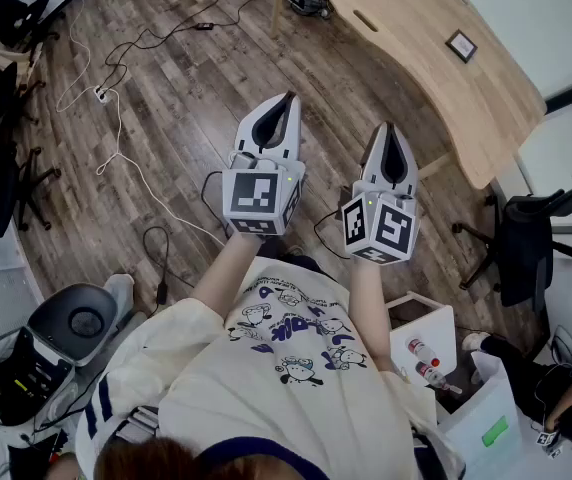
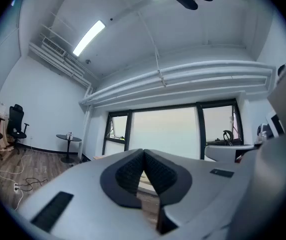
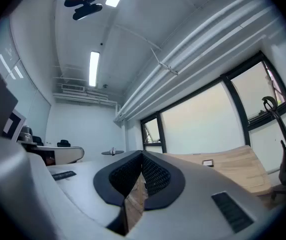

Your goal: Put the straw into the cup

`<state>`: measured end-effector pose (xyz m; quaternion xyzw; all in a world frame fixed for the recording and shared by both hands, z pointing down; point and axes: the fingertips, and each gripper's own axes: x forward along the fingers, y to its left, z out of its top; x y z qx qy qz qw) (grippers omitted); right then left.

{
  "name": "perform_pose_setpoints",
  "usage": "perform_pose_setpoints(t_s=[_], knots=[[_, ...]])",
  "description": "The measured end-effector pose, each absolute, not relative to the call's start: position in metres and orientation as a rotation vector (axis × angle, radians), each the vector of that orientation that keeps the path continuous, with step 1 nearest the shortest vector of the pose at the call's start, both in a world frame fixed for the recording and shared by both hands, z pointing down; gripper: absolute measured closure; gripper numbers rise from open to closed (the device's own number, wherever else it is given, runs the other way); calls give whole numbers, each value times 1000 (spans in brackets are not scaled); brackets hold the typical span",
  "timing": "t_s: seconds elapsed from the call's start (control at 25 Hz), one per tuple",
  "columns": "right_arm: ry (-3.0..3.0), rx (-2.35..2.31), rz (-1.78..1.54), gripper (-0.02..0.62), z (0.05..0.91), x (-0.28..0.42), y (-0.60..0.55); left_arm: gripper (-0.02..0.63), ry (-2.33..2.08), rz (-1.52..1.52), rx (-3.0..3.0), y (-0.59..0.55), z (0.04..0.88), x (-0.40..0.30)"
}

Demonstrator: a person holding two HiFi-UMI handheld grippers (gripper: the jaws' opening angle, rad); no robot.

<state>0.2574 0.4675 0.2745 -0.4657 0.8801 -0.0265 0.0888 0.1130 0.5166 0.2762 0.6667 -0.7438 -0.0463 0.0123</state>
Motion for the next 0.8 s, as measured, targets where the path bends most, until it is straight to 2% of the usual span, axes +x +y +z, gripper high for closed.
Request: perform_pose_setpoints(t_s=[0.8], knots=[[2658, -1381, -175, 598, 297, 271, 457, 584, -2343, -113, 2014, 515, 285, 115]])
